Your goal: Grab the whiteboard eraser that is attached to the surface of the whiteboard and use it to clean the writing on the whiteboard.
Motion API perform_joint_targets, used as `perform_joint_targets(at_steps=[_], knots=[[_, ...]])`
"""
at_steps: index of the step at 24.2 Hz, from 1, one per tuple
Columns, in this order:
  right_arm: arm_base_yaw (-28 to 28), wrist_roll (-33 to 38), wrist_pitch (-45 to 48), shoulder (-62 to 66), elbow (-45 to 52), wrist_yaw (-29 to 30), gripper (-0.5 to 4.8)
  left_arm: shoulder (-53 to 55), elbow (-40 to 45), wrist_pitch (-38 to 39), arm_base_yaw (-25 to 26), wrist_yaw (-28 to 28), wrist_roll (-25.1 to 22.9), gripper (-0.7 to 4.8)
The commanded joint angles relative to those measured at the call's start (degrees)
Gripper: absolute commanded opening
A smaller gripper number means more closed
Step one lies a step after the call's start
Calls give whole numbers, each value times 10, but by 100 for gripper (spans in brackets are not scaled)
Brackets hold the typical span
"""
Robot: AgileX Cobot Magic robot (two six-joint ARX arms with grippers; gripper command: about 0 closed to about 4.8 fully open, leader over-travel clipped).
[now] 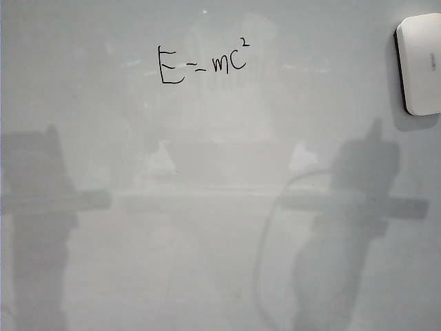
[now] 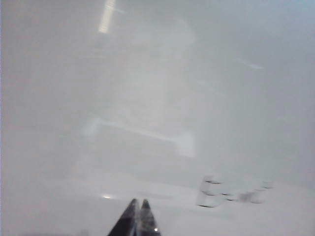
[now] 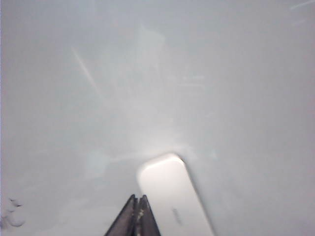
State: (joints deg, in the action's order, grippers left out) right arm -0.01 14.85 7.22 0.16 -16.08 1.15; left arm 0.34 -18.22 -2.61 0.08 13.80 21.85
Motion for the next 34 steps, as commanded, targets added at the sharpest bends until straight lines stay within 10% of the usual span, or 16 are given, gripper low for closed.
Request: perform_joint_targets(at_steps=[1, 9, 15, 23, 34], knots=[[1, -54, -204, 31, -103, 98, -5, 12, -68, 150, -1, 61, 7, -5], [0, -88, -311, 210, -286, 182, 149, 137, -157, 233, -1, 183, -43, 116], [1, -134, -316, 326, -315, 85, 151, 190, -167, 238, -1, 209, -52, 64], [2, -228, -282, 384, -296, 16, 384, 193, -167, 270, -1, 189, -112, -6], [47, -261, 51, 397, -97, -23, 478, 192, -167, 287, -1, 180, -175, -6]])
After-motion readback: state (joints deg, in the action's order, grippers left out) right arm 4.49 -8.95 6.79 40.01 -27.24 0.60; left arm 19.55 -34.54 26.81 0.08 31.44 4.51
